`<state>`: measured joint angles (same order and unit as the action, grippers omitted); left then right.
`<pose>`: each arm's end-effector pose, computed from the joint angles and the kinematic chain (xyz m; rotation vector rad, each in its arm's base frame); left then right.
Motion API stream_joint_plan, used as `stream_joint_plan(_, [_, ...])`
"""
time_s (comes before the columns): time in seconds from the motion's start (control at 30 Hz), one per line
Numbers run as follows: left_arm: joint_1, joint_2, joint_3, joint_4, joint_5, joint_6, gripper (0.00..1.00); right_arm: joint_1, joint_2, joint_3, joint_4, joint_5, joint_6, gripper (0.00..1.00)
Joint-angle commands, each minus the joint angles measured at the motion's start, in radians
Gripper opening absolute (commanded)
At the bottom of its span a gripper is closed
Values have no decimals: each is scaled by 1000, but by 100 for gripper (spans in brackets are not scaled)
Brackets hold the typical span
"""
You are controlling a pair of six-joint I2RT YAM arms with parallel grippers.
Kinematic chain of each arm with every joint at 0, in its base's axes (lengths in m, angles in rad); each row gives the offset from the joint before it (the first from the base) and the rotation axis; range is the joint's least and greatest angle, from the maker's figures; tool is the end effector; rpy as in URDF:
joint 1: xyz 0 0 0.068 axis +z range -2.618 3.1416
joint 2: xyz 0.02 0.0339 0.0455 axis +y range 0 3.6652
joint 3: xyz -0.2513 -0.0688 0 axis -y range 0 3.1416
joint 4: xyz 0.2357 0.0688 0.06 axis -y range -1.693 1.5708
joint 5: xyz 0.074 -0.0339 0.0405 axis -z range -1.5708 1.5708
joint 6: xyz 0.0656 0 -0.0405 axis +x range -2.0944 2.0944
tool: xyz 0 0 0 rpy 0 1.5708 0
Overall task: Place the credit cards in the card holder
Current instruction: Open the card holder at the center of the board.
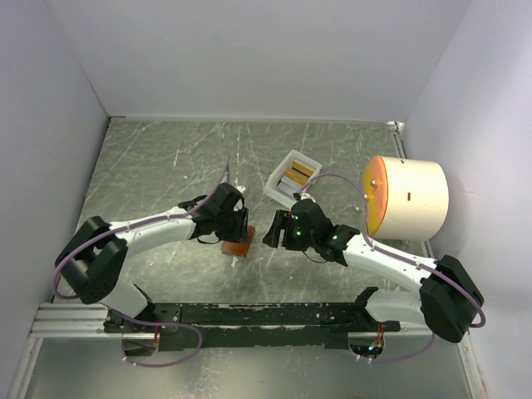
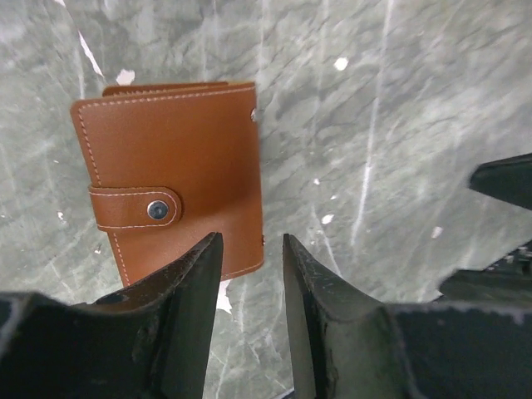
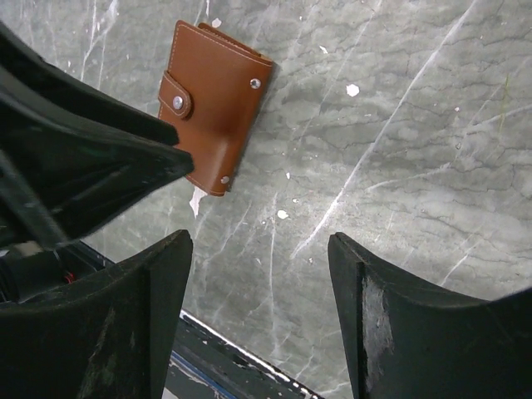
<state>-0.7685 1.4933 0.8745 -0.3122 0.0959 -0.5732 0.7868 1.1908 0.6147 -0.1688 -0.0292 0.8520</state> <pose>0.2189 -0.2203 0.1645 0.2975 2.6089 -0.6394 0.1820 0.1853 0.1742 0.0649 2.4747 0.8172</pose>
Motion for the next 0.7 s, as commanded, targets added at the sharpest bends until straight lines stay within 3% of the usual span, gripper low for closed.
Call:
stream_joint_plan(0.0, [-46, 62, 19, -7, -71, 34, 48, 4, -10, -15, 19, 18, 0, 67])
stream_joint_plan(0.2, [-83, 127, 45, -12, -118, 39, 48, 4, 3, -23, 40, 12, 16, 65])
stream_joint_plan(0.33, [-104, 158, 75, -79, -242, 15, 48, 4, 8, -16, 45, 9, 19, 64])
stream_joint_plan(0.67, [-136, 26, 112, -149, -394, 1, 50, 6, -5, -33, 56, 12, 18, 64])
